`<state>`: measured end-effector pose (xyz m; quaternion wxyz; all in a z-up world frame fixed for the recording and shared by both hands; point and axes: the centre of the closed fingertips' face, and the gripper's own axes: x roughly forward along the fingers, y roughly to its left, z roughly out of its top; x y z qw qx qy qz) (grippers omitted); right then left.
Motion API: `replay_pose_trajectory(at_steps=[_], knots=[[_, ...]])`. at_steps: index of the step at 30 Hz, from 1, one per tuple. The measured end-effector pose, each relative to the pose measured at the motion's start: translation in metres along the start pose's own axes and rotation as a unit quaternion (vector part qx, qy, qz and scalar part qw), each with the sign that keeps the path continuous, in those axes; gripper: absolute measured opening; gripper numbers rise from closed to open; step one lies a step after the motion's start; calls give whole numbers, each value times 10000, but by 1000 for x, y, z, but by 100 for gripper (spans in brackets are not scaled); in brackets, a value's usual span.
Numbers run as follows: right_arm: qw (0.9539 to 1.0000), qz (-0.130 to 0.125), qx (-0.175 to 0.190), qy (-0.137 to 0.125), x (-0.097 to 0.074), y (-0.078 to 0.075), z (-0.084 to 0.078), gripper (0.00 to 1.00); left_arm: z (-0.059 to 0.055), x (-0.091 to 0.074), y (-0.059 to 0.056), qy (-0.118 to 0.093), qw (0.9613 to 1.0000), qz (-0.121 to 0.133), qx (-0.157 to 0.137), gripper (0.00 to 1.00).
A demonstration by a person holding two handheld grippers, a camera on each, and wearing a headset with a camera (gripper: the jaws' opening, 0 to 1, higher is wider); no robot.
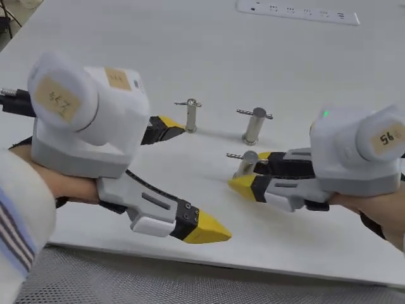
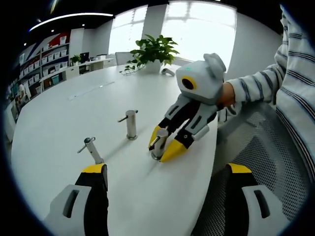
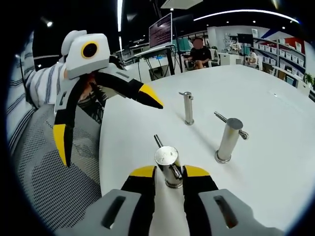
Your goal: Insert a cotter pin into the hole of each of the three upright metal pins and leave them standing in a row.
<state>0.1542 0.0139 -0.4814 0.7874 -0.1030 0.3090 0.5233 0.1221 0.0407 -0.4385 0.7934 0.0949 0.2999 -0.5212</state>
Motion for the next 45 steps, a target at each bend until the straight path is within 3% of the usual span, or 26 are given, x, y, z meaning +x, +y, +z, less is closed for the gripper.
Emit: replay_pose_trajectory(at_steps=[4, 11, 17, 24, 32, 45], knots=[[9999, 32, 45, -103, 0, -1, 1, 12, -2, 0, -4, 16, 10000, -72, -45, 99], [9989, -33, -461, -82, -1, 1, 3, 10, -4, 1, -7, 51, 9999, -79, -57, 99], [9978, -75, -655, -20, -2, -1, 3, 8, -4, 0, -6, 40, 9999, -50, -79, 99], [9921, -362, -1190, 150, -12, -8, 5, 8, -6, -2, -6, 58, 9999, -36, -91, 99], [9865, -825, -1393, 259, -39, -37, 10, 8, -6, -4, -2, 44, 9999, 21, -142, 99], [9830, -1305, -1219, 429, -67, -93, -7, 8, -9, -6, 1, 144, 9997, 55, -199, 99]])
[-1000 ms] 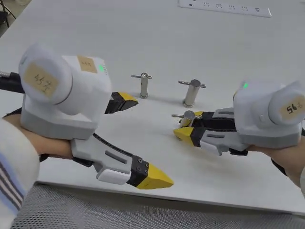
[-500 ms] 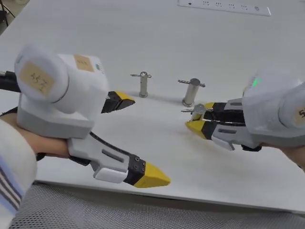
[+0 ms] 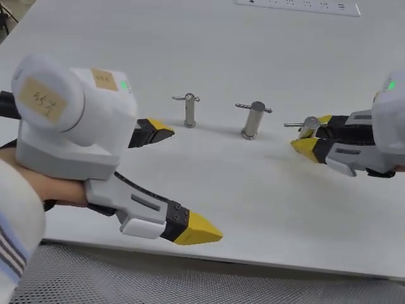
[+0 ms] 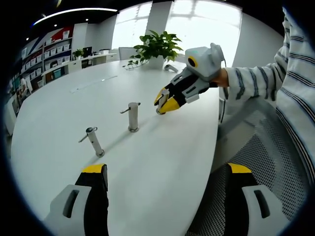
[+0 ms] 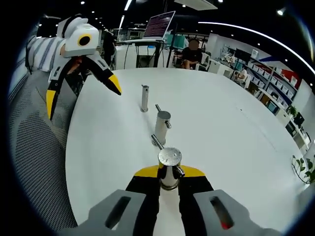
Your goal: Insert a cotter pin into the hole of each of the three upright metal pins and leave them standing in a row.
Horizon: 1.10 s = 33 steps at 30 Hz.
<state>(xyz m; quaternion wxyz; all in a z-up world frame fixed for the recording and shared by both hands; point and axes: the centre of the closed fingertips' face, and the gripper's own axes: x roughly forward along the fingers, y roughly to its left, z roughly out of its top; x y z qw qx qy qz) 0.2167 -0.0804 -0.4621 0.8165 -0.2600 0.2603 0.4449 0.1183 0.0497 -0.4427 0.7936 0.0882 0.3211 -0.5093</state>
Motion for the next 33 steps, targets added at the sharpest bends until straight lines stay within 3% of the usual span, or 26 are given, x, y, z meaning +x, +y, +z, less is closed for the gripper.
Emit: replay_pose_trajectory(at_steps=[11, 33], knots=[[9997, -157, 209, -36, 3, -25, -13, 8, -2, 1, 0, 115, 9999, 15, -89, 99], [9968, 60, 690, -394, 8, -25, -17, 8, -4, 5, -5, 287, 9995, -18, -135, 99]])
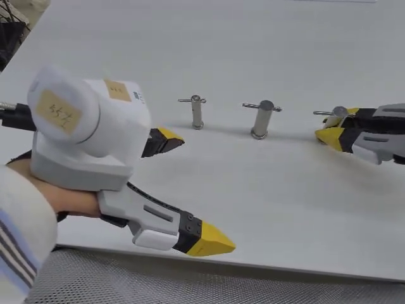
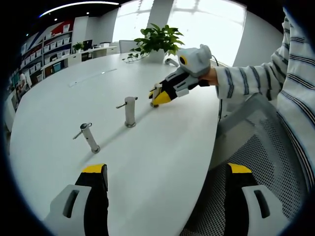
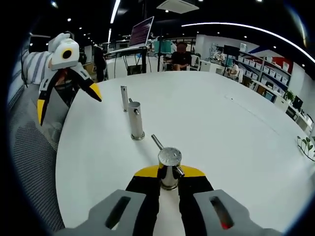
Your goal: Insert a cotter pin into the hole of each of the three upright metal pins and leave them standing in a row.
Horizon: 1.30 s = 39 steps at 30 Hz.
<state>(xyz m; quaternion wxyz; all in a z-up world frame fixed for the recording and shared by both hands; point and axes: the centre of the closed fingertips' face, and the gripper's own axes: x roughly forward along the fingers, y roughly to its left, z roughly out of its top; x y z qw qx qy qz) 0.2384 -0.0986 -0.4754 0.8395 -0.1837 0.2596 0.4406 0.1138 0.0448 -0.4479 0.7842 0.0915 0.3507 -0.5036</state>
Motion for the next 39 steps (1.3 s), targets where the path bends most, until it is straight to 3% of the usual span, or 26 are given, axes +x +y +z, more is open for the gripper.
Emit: replay_pose_trajectory(at_steps=[10, 18, 20, 22, 26, 30, 35, 39], knots=[[9994, 108, 260, -201, -2, -4, -4, 9, 0, 1, -1, -4, 10000, 33, 6, 96], [9992, 83, 179, -346, -3, -2, 2, 10, 3, 0, -2, -82, 9999, 68, -61, 96], [9979, -11, 367, -533, -7, -3, 10, 17, 4, -1, 0, -118, 9998, 105, -81, 97], [9978, -74, 348, -554, -12, -3, 14, 27, 6, -3, 2, -170, 9997, 160, -107, 97], [9980, -144, 299, -541, -24, 2, 21, 35, 10, -8, 5, -282, 9992, 240, -159, 97], [9956, -207, 480, -776, -36, 9, 36, 54, 12, -12, 8, -338, 9988, 344, -130, 97], [9949, -257, 564, -801, -50, 21, 45, 65, 16, -17, 13, -503, 9975, 488, -122, 98], [9948, -393, 597, -723, -59, 27, 45, 71, 21, -23, 18, -639, 9954, 706, 122, 98]])
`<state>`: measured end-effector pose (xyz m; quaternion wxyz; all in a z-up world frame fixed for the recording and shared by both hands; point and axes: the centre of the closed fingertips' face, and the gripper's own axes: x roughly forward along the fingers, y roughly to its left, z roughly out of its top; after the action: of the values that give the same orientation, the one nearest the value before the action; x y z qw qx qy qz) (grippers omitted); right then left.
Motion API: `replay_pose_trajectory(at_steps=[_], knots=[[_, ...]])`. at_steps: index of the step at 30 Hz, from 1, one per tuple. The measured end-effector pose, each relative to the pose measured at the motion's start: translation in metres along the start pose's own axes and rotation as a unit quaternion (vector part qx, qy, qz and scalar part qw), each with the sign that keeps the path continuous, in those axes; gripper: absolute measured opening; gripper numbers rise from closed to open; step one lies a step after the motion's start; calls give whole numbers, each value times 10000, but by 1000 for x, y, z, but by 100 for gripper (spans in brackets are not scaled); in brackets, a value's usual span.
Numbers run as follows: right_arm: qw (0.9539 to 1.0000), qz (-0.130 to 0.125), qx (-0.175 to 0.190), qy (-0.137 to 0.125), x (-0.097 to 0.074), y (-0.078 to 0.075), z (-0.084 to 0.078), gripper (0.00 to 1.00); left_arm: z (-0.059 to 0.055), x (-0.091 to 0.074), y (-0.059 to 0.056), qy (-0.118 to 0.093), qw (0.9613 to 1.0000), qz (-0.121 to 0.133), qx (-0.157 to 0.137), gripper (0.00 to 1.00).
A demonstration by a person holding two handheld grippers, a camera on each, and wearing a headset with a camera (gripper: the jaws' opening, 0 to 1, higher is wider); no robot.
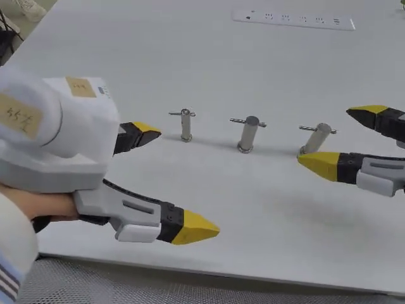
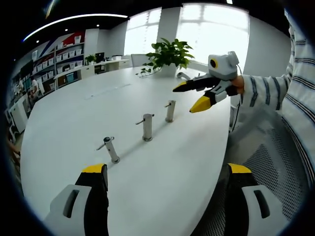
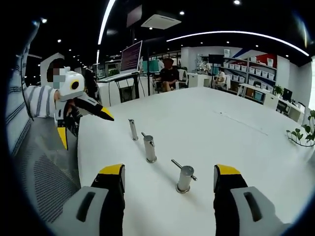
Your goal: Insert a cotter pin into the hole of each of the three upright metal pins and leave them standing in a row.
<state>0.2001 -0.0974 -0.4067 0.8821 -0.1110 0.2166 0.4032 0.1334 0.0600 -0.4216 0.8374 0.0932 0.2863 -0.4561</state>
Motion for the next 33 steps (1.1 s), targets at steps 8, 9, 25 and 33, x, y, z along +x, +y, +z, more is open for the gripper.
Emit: replay_pose_trajectory(at_steps=[8, 9, 25, 33], knots=[[9979, -206, 542, -291, -9, 5, 7, 82, 12, -6, 1, -153, 9998, 43, 81, 99], [9973, -201, 640, -288, -10, 8, 7, 86, 14, -6, 1, -207, 9998, 65, -18, 99], [9879, -638, 1400, -174, -24, 2, -3, 97, 5, -21, 31, -460, 9920, 731, -920, 99], [9814, -775, 1752, 149, -32, -1, -23, 97, -3, -21, 36, -438, 9844, 766, -1521, 99]])
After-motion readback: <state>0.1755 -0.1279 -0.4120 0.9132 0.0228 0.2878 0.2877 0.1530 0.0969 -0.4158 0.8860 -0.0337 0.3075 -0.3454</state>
